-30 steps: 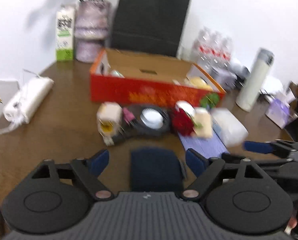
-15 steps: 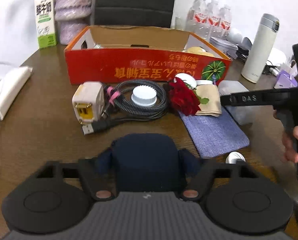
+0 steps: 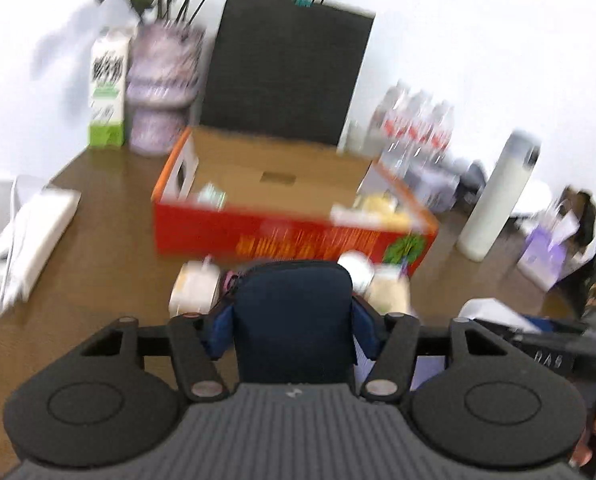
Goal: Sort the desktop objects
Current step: 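Lower the pouch into the box with the left tool while the right tool drops the container in, then move both open tools back toward the charger and rose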
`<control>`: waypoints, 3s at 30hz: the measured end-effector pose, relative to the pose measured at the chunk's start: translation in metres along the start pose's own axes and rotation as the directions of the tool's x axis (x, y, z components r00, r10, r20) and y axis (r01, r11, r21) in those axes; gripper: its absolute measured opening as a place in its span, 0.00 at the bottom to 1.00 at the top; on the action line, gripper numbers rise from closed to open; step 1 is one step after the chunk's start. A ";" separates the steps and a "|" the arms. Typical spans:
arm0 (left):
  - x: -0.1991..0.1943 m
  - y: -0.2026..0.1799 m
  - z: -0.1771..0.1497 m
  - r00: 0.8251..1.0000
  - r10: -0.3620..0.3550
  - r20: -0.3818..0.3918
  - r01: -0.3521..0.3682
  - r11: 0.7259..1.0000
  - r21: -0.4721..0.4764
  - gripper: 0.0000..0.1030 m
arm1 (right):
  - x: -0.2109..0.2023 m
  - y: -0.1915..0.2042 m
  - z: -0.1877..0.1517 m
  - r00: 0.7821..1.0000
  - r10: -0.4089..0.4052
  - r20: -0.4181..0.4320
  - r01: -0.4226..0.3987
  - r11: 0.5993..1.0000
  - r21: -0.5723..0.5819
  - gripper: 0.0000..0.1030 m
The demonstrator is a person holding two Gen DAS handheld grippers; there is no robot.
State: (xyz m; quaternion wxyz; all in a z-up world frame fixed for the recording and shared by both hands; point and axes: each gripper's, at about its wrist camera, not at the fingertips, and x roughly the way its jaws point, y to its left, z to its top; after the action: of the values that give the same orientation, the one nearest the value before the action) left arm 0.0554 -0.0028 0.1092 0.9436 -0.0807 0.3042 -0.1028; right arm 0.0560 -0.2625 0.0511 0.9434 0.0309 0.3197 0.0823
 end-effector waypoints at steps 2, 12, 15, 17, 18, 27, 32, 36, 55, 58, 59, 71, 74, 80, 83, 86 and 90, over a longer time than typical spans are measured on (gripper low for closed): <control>0.001 -0.008 0.021 0.999 -0.003 0.039 0.002 1.000 0.026 0.58 | -0.002 0.003 0.016 1.000 0.004 0.030 -0.003 1.000 -0.018 0.62; 0.048 -0.020 0.115 0.996 -0.086 0.000 0.086 0.996 0.022 0.56 | 0.024 0.010 0.066 0.995 0.081 0.066 -0.080 0.997 -0.011 0.62; 0.086 -0.029 0.160 0.991 -0.122 -0.063 0.126 0.991 0.055 0.56 | 0.051 0.013 0.120 0.989 0.091 0.114 -0.094 0.995 0.020 0.62; 0.127 -0.031 0.186 0.976 -0.154 -0.151 0.162 0.986 0.038 0.57 | 0.083 0.014 0.153 0.993 0.066 0.096 -0.070 0.997 0.036 0.62; 0.144 -0.032 0.191 0.971 -0.159 -0.179 0.167 0.986 0.029 0.57 | 0.104 0.013 0.169 0.997 0.039 0.074 -0.041 0.999 0.026 0.62; 0.298 -0.014 0.196 0.939 -0.088 -0.333 0.075 0.996 -0.052 0.58 | 0.240 0.003 0.206 0.995 -0.060 -0.074 0.063 0.997 0.037 0.62; 0.341 0.000 0.182 0.912 -0.096 -0.399 0.049 0.991 -0.125 0.73 | 0.261 0.021 0.193 0.993 -0.114 -0.024 0.111 0.990 -0.083 0.65; 0.343 0.010 0.172 0.918 -0.153 -0.367 0.097 0.981 -0.166 0.77 | 0.258 0.021 0.194 0.991 -0.118 -0.057 0.111 0.987 -0.117 0.69; 0.197 0.006 0.158 0.959 0.034 -0.281 -0.034 0.999 0.004 0.95 | 0.135 0.020 0.172 0.998 -0.026 -0.052 0.023 0.998 -0.054 0.73; 0.173 0.015 0.128 0.957 0.043 -0.286 -0.053 0.998 -0.028 0.96 | 0.111 0.029 0.151 0.998 -0.012 -0.056 0.010 0.999 -0.049 0.76; 0.166 0.016 0.120 0.956 0.052 -0.288 -0.063 0.998 -0.027 0.96 | 0.105 0.030 0.143 0.998 -0.009 -0.059 0.007 0.999 -0.044 0.76; 0.045 0.015 -0.005 0.985 0.145 -0.090 -0.141 0.989 0.045 1.00 | 0.052 0.027 0.025 0.996 0.010 -0.085 -0.011 1.000 -0.012 0.77; 0.027 0.014 -0.033 0.991 0.126 -0.038 -0.125 0.992 0.031 1.00 | 0.041 0.026 0.007 0.998 0.030 -0.057 -0.030 0.999 -0.015 0.84; 0.008 0.007 -0.076 0.989 0.145 -0.004 -0.145 0.989 0.038 1.00 | 0.022 0.031 -0.017 0.997 0.073 -0.016 -0.074 0.995 -0.064 0.86; 0.006 0.002 -0.092 0.985 0.173 0.013 -0.173 0.980 0.103 1.00 | 0.013 0.037 -0.021 0.996 0.094 0.014 -0.093 0.993 -0.070 0.88; 0.008 -0.001 -0.101 0.981 0.195 -0.010 -0.192 0.972 0.137 1.00 | 0.005 0.039 -0.023 0.993 0.108 0.049 -0.105 0.992 -0.068 0.91; 0.007 0.002 -0.108 0.981 0.196 -0.006 -0.194 0.976 0.100 1.00 | 0.005 0.039 -0.025 0.993 0.117 0.028 -0.116 0.992 -0.041 0.91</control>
State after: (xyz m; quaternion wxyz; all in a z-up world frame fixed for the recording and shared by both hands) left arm -0.0031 -0.0124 0.0183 0.9495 -0.0030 0.3127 -0.0251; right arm 0.0394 -0.2228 0.0323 0.9422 0.0321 0.3011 0.1431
